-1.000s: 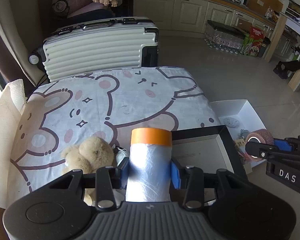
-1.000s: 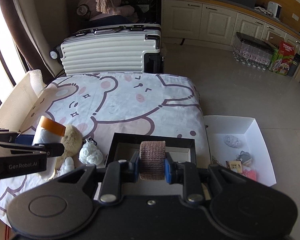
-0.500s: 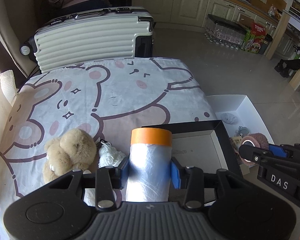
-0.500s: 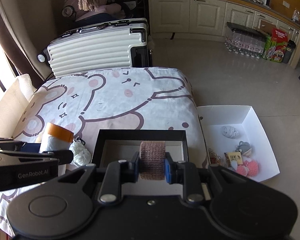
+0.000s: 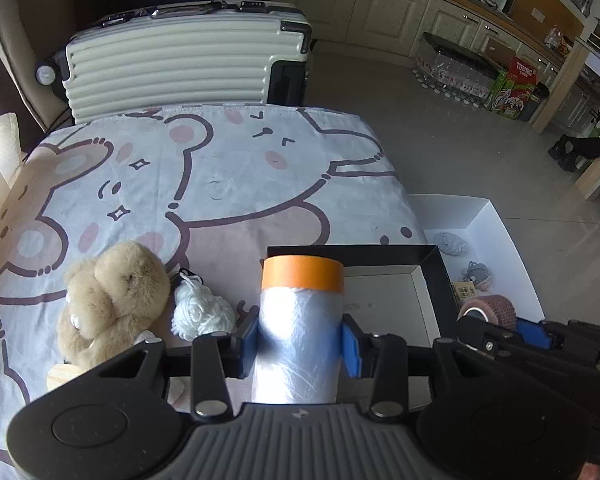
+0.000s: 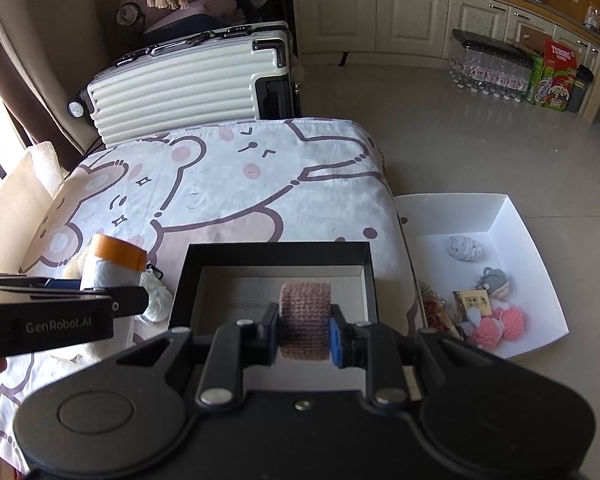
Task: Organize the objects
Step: 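Carry the orange-capped roll with left tool while right tool carries the tape roll toward the black box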
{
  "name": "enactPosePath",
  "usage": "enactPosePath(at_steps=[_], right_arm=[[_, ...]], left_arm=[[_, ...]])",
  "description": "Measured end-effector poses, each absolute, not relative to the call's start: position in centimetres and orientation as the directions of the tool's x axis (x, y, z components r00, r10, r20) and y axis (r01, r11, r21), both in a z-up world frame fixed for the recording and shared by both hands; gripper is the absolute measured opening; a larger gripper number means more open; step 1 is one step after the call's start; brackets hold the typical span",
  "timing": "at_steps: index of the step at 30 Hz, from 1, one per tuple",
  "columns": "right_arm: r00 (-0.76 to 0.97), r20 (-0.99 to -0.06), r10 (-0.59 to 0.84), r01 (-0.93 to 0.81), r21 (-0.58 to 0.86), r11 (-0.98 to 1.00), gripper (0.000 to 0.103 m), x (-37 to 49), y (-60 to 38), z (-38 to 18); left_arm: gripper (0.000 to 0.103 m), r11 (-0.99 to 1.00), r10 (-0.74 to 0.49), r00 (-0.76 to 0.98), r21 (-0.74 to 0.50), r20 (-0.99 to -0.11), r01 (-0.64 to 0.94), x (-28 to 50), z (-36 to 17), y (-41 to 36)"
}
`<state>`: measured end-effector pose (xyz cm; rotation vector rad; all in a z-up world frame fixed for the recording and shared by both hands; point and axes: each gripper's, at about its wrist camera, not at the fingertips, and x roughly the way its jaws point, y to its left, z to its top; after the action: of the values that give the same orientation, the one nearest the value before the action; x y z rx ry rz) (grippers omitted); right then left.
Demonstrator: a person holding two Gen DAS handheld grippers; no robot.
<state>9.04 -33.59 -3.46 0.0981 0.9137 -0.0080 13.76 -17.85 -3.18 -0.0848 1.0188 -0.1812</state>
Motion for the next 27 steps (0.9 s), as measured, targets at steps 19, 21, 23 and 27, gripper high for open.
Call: enactPosePath(at_steps=[19, 21, 23, 27], right_arm=[[0.499, -0.863, 0.077, 0.073, 0.130, 0.989, 0.025, 12.7, -33.9, -9.1], [0.484, -0.872, 0.074, 0.083, 0.130, 0.988, 0.025, 12.9, -34.1, -9.7], [0.471, -0.879, 0.070, 0.092, 0.128, 0.987, 0.025, 13.1, -34.3, -10.3], [0.464, -0.883, 0.068, 0.103, 0.130, 0.986, 0.025, 13.4, -34.5, -10.7]], left_arm=[[0.043, 0.952, -0.282, 0.364, -0.307, -0.888, -0.012, 17.5, -9.8, -17.1], [0.043, 0.956, -0.273, 0.369, -0.295, -0.888, -0.002, 17.4, -9.7, -17.3], [0.043, 0.957, -0.268, 0.367, -0.290, -0.891, -0.006, 17.5, -9.7, -17.4], [0.043, 0.960, -0.261, 0.360, -0.281, -0.896, -0.004, 17.1, -9.6, -17.8]])
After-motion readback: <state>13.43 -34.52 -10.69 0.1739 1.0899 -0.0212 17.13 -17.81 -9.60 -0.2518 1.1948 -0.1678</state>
